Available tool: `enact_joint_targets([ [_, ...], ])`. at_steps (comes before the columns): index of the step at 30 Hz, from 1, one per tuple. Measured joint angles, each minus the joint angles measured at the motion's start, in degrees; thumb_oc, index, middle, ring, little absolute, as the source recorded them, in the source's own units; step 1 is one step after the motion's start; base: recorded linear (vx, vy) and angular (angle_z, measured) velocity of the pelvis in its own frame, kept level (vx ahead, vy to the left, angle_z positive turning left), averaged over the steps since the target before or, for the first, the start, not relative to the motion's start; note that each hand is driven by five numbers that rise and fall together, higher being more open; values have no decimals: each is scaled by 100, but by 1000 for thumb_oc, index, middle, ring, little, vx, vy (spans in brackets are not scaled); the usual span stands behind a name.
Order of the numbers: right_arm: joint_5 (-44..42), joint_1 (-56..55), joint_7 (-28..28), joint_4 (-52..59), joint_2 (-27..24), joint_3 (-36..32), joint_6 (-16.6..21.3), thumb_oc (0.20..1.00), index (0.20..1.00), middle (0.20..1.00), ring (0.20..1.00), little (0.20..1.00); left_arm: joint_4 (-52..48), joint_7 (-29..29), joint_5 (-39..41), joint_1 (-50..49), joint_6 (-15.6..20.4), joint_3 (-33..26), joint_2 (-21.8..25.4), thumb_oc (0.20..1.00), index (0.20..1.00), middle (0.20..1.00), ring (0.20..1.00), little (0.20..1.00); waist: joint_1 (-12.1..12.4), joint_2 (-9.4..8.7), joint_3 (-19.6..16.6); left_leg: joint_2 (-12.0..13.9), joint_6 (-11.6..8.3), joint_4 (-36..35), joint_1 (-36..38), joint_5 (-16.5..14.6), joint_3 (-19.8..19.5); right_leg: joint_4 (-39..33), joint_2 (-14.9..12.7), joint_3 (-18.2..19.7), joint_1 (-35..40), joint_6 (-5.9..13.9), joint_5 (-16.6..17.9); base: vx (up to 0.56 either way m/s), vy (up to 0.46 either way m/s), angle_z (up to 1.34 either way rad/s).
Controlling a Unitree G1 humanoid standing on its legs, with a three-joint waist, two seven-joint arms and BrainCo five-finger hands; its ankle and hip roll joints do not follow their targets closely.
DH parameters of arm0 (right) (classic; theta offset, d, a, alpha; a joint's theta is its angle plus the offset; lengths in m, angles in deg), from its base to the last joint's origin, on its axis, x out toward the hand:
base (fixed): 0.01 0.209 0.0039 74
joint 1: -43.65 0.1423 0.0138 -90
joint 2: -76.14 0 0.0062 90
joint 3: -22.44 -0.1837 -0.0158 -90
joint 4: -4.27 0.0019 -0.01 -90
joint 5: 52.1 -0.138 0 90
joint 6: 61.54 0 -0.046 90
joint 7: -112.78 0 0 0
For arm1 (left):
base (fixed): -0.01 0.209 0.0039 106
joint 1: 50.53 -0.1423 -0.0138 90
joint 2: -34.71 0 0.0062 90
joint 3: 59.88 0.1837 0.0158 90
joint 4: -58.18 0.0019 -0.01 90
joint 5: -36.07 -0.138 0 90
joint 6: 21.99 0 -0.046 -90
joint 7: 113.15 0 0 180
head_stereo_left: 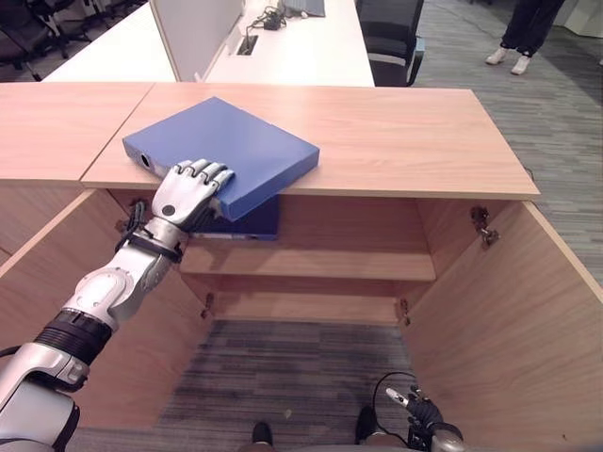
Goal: Put the empty folder in the office cabinet
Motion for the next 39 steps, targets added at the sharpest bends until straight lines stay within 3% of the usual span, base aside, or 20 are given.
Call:
enact_joint_targets([
  [17,0,-1,-1,0,0,-77,-4,1000,1000,1000,1000,1000,-9,51,0,33,1,-10,7,200,200,200,200,200,-2,5,-11,3,-4,4,74,-8,2,6,0,2,71,-27,18,0,0,0],
  [23,0,4,1,5,14,-98,-15,1000,1000,1000,1000,1000,-519,228,12,28,52,-261,88,200,200,200,200,200,44,34,-38,7,-3,24,96,-8,-20,13,-7,-12,109,-29,18,-3,-3,1],
  [26,1,7,1,-2,31,-113,-59,1000,1000,1000,1000,1000,-1437,210,476,-201,160,-1081,40,200,200,200,200,200,76,35,-40,7,-4,30,90,-8,-50,2,-4,-34,120,-31,17,-9,-30,5],
  [27,2,11,1,-4,45,-110,-102,1000,1000,1000,1000,1000,-1862,134,805,-269,217,-1609,-82,200,200,200,200,200,99,37,-41,6,-4,36,91,-8,-80,3,-7,-59,138,-37,13,-8,-35,9],
  [30,2,12,10,-9,86,-98,-118,1000,1000,1000,1000,1000,-2517,-87,1195,-270,330,-2260,-314,200,200,200,200,200,148,68,-62,5,-4,50,92,-6,-184,6,-14,-170,212,-41,9,5,-26,16],
  [39,1,81,133,-66,102,74,-113,1000,1000,1000,1000,1000,-3761,-541,1921,-267,819,-3031,-656,200,200,200,200,200,371,226,-219,-7,-5,46,67,-7,-328,3,-33,-307,274,-43,1,10,-15,9],
])
